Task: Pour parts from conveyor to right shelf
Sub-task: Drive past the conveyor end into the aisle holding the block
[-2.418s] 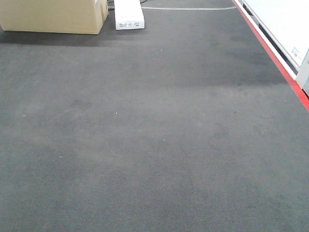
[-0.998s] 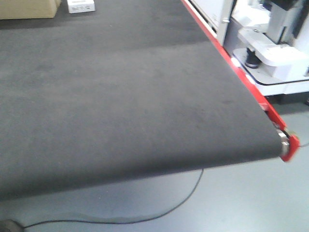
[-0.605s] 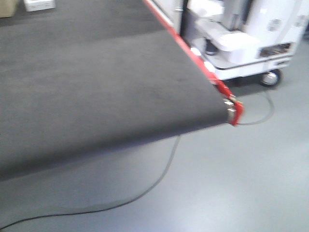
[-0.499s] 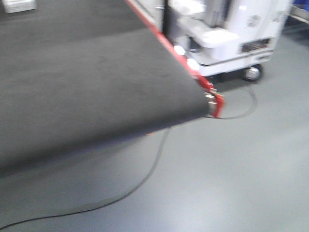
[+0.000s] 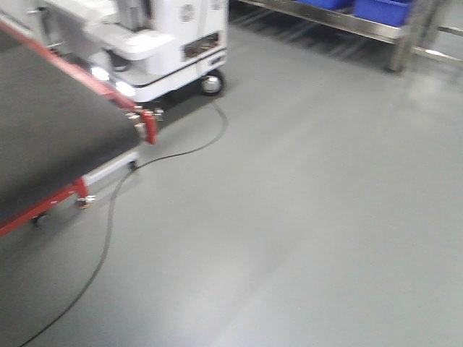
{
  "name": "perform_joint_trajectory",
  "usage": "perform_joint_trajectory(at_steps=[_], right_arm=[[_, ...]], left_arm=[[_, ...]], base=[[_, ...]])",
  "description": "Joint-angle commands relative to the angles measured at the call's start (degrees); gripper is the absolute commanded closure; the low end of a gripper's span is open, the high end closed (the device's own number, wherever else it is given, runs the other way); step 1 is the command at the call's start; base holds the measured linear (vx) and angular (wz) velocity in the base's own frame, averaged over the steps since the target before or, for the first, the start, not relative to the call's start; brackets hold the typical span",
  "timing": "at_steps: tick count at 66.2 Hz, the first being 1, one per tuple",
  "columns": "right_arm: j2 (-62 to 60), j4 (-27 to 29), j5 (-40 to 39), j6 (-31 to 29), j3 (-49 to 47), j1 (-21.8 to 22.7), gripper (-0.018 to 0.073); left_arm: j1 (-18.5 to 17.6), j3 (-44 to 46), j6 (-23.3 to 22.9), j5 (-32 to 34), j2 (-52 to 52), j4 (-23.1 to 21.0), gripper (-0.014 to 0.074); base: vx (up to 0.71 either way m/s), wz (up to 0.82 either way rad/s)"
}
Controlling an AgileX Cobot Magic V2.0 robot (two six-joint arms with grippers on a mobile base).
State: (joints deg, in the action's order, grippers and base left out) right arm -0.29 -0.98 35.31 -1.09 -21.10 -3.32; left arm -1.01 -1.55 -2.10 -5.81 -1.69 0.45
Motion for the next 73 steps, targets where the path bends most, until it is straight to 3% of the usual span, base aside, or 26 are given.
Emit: perform_joint_trajectory(at_steps=[1, 73], right_arm=[[1.24, -0.24, -4.34, -0.02, -1.58, 0.08, 0.0564], [1.24, -0.24, -4.34, -0.02, -1.58, 0.08, 0.0564]], left_arm=[[-0.42, 1.12, -0.49, 4.54, -1.02, -0.45, 0.0602], [-0.42, 1.12, -0.49, 4.54, -1.02, -0.45, 0.0602]], base=[[-0.23, -0.86], [-0.17, -0.66]])
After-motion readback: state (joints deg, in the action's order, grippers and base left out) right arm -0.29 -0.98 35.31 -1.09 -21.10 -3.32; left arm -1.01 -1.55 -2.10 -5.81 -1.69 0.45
